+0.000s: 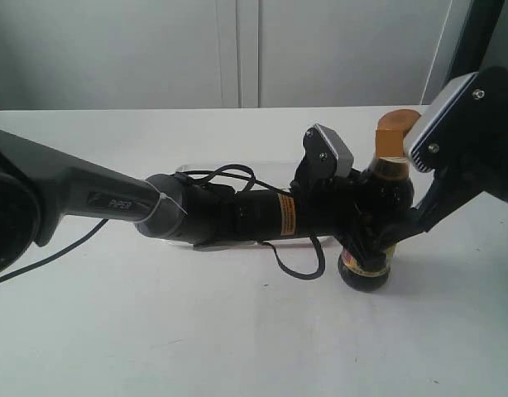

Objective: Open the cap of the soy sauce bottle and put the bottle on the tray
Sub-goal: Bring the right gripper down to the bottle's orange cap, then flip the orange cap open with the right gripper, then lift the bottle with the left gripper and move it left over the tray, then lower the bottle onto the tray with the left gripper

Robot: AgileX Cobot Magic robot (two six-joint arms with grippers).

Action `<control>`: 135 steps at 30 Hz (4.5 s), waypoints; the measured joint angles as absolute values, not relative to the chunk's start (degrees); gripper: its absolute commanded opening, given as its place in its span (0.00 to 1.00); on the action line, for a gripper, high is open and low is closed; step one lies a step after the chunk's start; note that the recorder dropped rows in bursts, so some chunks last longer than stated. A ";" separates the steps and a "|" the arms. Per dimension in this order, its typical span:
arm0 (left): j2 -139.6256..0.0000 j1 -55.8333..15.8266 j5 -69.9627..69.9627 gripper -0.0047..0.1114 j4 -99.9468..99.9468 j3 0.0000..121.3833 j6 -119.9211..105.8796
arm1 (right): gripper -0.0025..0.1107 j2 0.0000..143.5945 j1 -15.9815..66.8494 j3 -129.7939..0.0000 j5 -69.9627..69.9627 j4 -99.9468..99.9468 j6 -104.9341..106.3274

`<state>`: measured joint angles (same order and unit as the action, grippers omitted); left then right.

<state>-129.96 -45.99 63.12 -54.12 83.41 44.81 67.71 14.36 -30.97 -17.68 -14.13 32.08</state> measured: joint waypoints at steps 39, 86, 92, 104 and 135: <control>-129.96 -45.99 62.93 0.04 -54.02 83.52 44.81 | 0.02 67.71 17.61 -40.33 -12.27 0.72 24.18; -121.31 -43.67 55.78 0.04 -55.96 82.21 46.57 | 0.02 70.83 -3.07 -40.78 2.48 3.32 4.47; -118.84 -40.30 55.90 0.04 -56.75 82.21 47.69 | 0.02 70.83 -3.07 -40.78 2.48 3.40 4.47; -117.79 -29.47 63.50 0.04 -57.02 81.59 49.16 | 0.02 70.83 -2.17 -40.78 2.48 3.40 4.59; -126.24 -23.40 64.80 0.04 -47.25 78.75 40.02 | 0.02 70.83 1.16 -40.78 2.32 2.94 7.04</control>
<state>-126.24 -23.40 64.80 -47.25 78.75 40.02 70.83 1.16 -40.78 2.32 2.94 7.04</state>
